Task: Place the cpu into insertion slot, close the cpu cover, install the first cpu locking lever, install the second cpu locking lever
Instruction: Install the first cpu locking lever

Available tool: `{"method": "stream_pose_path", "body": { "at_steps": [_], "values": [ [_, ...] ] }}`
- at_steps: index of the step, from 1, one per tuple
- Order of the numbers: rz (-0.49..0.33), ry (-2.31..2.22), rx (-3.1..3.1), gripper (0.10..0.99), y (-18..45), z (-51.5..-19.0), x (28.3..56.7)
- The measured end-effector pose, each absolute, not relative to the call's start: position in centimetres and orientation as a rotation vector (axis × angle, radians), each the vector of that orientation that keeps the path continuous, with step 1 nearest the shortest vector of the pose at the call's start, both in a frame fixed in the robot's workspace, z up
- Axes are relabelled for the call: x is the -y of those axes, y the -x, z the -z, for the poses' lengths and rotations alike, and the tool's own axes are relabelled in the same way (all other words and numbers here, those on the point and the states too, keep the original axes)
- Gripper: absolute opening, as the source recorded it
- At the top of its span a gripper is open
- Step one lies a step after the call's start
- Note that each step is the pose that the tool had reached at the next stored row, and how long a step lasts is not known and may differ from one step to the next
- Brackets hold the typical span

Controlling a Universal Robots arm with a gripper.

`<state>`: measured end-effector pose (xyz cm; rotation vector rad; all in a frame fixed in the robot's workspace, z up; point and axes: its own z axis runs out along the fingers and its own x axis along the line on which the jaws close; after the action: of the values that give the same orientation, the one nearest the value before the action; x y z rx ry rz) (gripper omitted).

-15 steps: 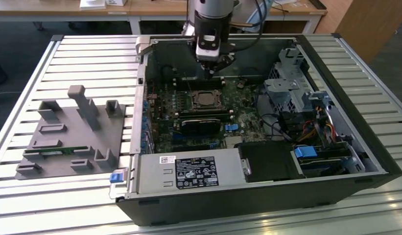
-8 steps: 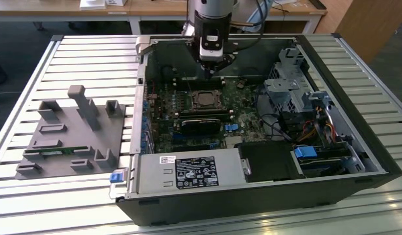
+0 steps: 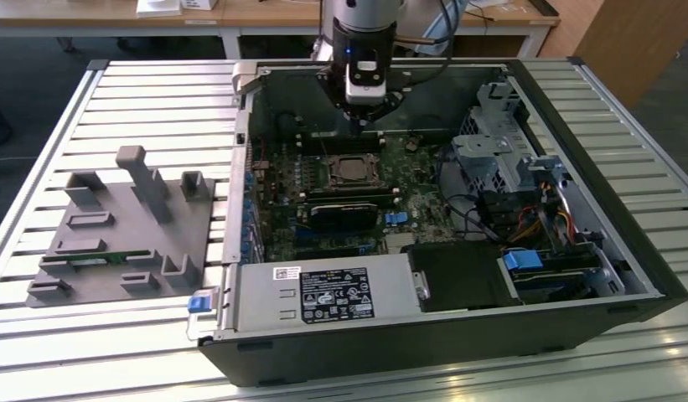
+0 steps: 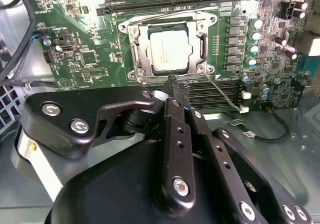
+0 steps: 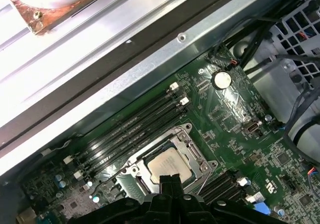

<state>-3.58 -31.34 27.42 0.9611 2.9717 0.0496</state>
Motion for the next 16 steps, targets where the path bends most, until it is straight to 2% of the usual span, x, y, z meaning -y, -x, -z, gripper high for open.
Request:
{"method": "stream_pose_path", "body": {
  "at_steps": [16],
  "values": [
    [-0.050,-0.890,-2.995,0.106,3.58,-27.42,31.34]
  ]
}}
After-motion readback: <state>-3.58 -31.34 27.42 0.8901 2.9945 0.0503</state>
